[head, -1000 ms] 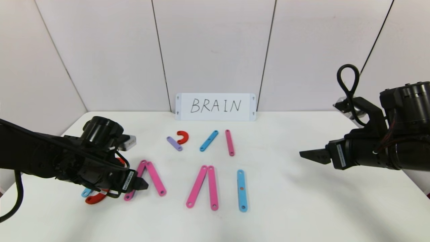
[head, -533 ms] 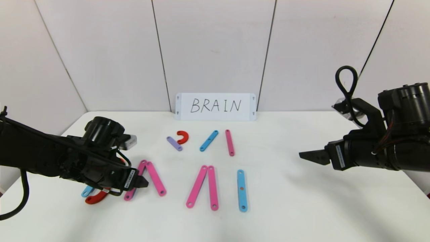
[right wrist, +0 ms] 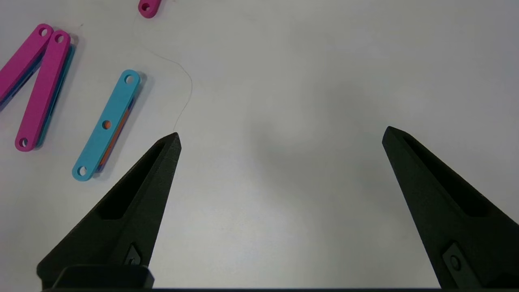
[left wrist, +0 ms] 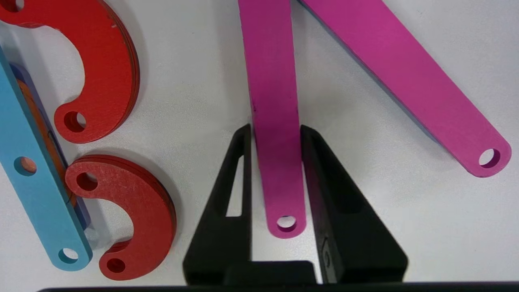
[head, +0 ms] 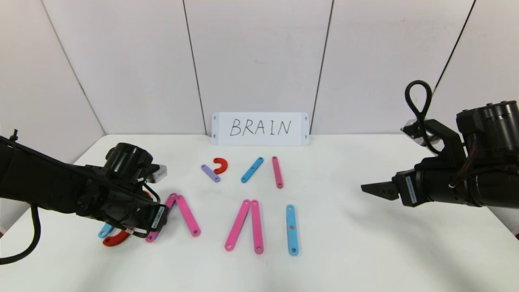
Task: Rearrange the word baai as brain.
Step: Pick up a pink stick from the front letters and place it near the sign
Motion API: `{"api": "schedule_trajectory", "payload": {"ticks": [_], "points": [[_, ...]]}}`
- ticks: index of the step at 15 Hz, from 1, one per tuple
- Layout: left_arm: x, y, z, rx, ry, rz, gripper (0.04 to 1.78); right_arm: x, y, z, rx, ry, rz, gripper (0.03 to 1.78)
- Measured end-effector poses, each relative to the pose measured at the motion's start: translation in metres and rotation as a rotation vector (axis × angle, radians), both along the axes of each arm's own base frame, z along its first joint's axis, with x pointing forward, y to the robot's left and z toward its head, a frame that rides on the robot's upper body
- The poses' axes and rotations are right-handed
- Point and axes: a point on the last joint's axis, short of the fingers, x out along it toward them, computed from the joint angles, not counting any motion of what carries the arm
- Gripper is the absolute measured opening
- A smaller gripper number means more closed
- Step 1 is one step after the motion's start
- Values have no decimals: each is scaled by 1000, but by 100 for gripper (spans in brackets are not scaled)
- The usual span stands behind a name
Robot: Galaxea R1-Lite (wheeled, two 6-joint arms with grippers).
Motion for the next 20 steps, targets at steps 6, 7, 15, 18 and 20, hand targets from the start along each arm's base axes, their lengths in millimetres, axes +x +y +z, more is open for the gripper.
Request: {"api": "schedule_trajectory", "payload": {"ticks": [6, 7, 15, 18, 20], "points": [[-2, -1, 2, -4, -6, -1, 30, -1, 1, 0, -2, 1, 5, 173], [-3, -1, 4, -10, -11, 8, 30, -1, 1, 0, -3, 1, 8, 173], [8, 5, 56, -32, -159, 50, 30, 0, 0, 0, 0, 0, 0, 173], [26, 15, 84, -37, -186, 90, 30, 1, -1, 0, 1, -1, -6, 173], [42, 25, 95, -36, -197, 124, 30, 1, -1, 0, 0, 0, -6, 173]]}}
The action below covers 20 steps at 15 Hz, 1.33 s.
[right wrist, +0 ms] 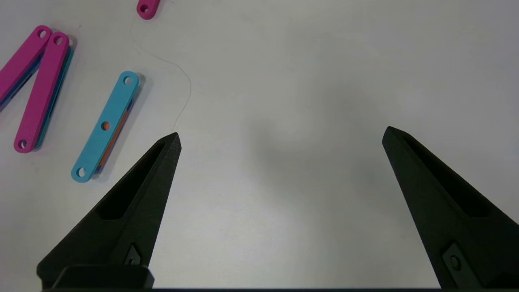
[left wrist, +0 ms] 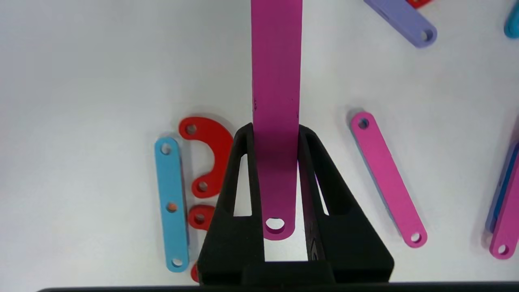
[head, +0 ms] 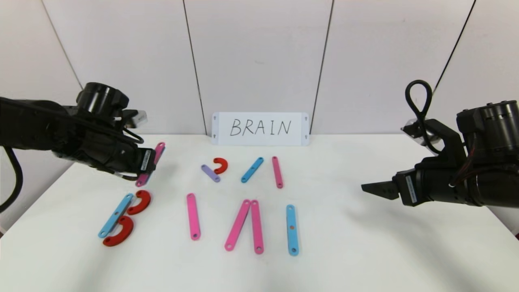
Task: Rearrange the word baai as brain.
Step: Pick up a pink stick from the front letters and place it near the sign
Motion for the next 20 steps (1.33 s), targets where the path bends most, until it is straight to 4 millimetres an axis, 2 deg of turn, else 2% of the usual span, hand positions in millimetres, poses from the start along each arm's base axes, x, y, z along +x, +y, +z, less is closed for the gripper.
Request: {"api": "schedule_trajectory", "payload": {"ticks": [3, 8, 14, 20], "points": [[27, 14, -2, 14, 1, 22, 30, 0, 0, -1, -1, 3, 0, 173], [68, 37, -26, 71, 38, -22, 30, 0, -1, -2, -2, 7, -3, 173], [95, 51, -46, 49, 83, -46, 30, 3, -1, -6, -7, 22, -7, 173], [108, 52, -62, 46, 103, -43, 30, 3, -1, -7, -8, 28, -7, 173]]}}
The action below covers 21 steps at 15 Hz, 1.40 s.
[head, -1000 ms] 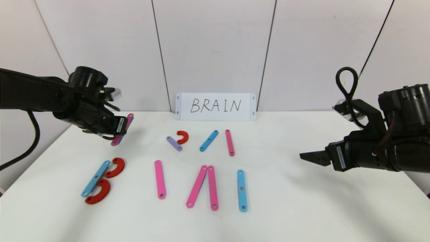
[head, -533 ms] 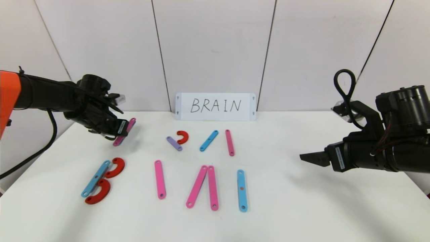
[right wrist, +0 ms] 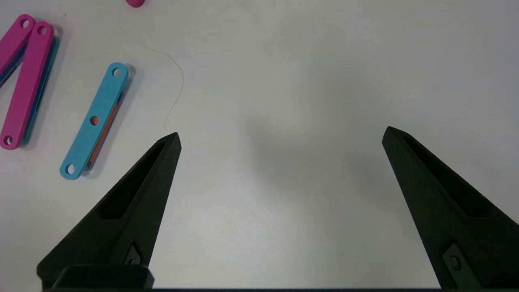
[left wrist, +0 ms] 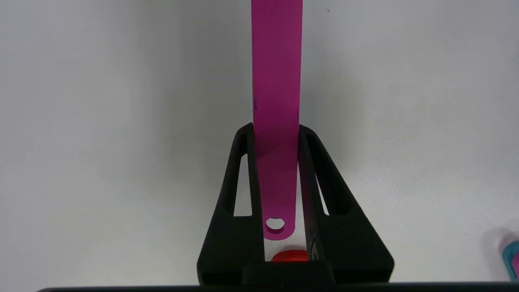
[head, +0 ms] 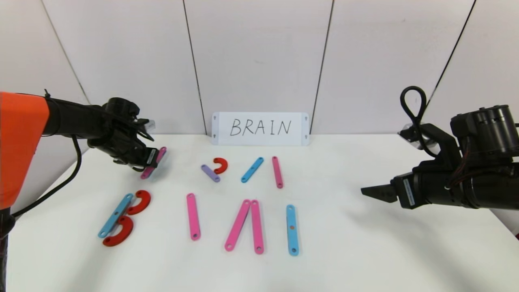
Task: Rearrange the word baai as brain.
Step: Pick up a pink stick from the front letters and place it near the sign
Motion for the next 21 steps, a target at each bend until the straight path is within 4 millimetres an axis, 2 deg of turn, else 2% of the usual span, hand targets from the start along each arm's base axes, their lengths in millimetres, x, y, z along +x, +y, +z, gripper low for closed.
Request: {"api": "schedule_trajectory", "payload": {"ticks": [3, 6, 11, 14, 16, 18, 21], "points": [[2, 0, -4, -3, 8, 2, 33, 0, 0, 0, -1, 2, -2, 173], [3, -1, -4, -4, 8, 2, 54, 0, 0, -1, -2, 3, -2, 173], [3, -1, -5, -5, 8, 2, 135, 0, 0, -1, -2, 4, -3, 173], [-2, -2, 4, -8, 3, 6, 166, 0, -1, -1, -2, 5, -3, 173], [-9, -7, 11, -22, 29, 23, 174, -1, -1, -2, -3, 6, -4, 173], [-19, -15, 21, -41, 52, 46, 175, -1, -1, -2, -3, 6, -4, 173], [-41, -41, 37, -72, 98, 156, 175, 1, -3, 0, -1, -2, -15, 173]]}}
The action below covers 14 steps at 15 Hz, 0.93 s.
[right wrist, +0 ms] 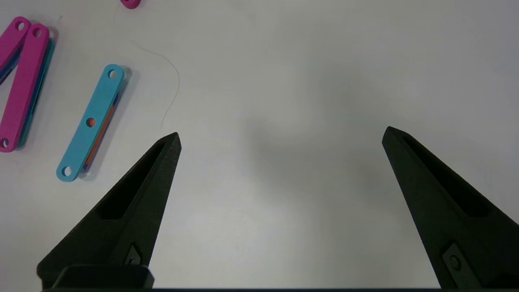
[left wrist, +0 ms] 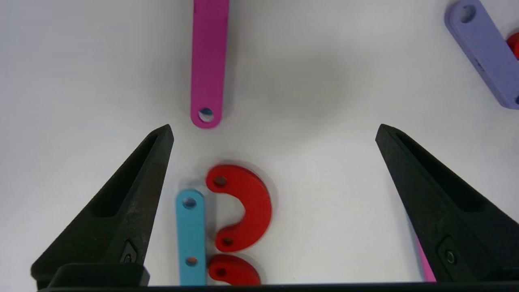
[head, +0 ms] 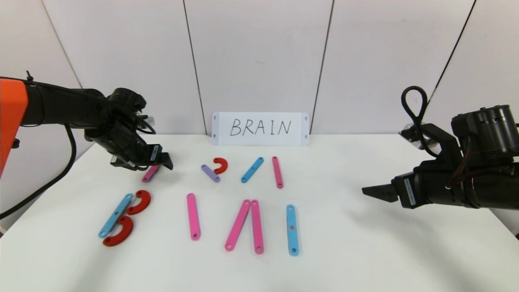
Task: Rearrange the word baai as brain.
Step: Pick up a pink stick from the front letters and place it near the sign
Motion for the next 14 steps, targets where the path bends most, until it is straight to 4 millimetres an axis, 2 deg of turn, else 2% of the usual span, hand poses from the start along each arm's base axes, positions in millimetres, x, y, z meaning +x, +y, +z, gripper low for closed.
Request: {"api": "schedule_trajectory", "payload": {"ticks": [4, 8, 11, 14], "points": [[-33, -33, 7, -42, 38, 43, 175, 8, -10, 4, 22, -36, -24, 173], [-66, -63, 6, -30, 59, 85, 175, 23, -19, 0, 59, -71, -26, 173], [-80, -82, -4, -8, 88, 118, 175, 28, -21, -5, 59, -55, -35, 173], [-87, -90, -14, 4, 115, 96, 175, 29, -21, -7, 58, -49, -37, 173]]}}
